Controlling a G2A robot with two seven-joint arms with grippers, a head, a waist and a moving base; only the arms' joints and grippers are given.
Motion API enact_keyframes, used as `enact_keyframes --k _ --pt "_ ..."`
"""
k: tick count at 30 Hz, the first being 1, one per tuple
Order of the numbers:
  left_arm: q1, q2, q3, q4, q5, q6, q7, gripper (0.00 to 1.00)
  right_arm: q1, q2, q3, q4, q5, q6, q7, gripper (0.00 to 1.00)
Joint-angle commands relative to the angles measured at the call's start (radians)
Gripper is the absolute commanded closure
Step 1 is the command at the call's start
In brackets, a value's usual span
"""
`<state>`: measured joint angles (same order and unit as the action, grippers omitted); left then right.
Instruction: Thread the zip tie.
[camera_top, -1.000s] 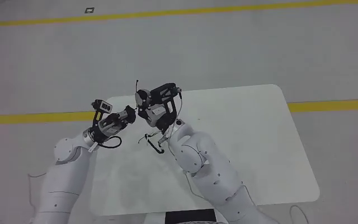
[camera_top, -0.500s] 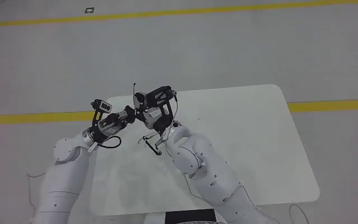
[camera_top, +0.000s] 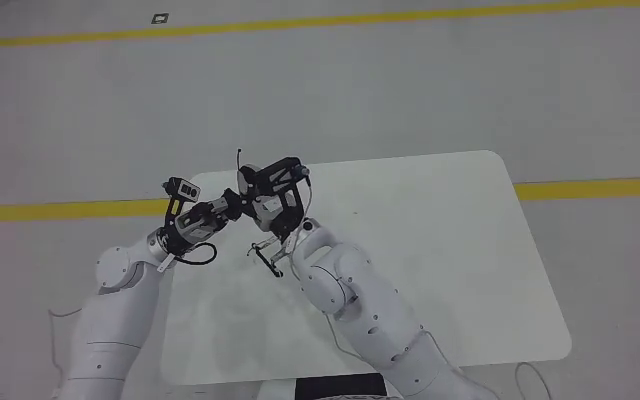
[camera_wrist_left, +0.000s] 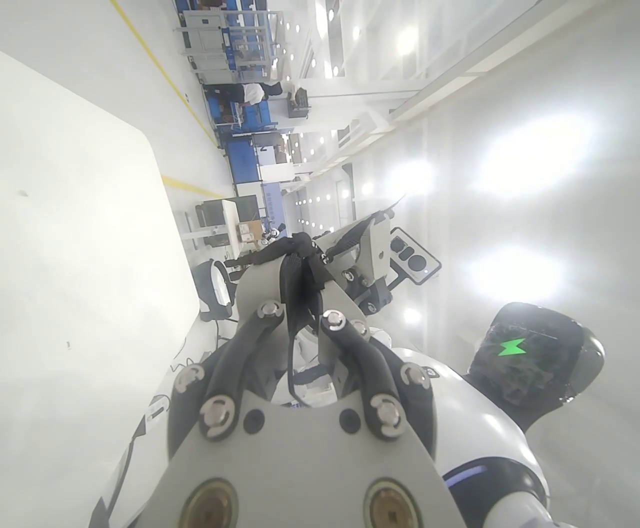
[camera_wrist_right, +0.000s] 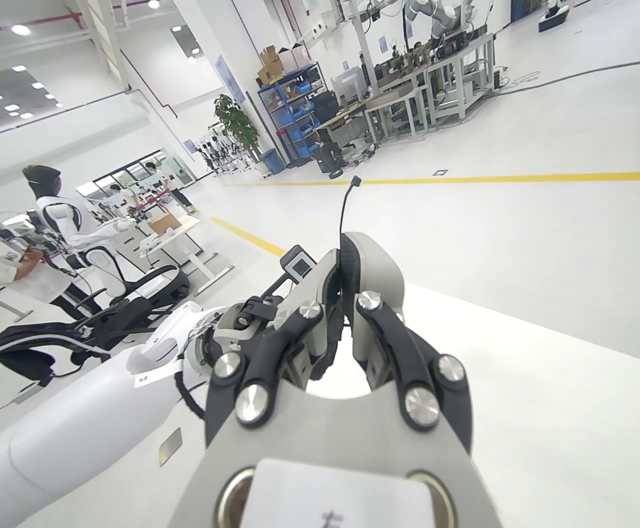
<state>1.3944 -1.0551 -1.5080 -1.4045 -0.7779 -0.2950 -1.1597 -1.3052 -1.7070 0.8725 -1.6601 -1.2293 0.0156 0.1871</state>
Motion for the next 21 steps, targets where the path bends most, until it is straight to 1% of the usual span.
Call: enact_keyframes --k 1,21 --pt "0.000 0.000 0.000 0.000 0.000 0.000 0.000 1.00 -0.001 0.002 0.001 -0.001 -0.006 0.000 -0.001 1.00" --pt "0.000 0.000 0.000 0.000 0.000 0.000 0.000 1.00 0.023 0.011 0.006 0.034 -0.014 -0.010 -0.020 1.00"
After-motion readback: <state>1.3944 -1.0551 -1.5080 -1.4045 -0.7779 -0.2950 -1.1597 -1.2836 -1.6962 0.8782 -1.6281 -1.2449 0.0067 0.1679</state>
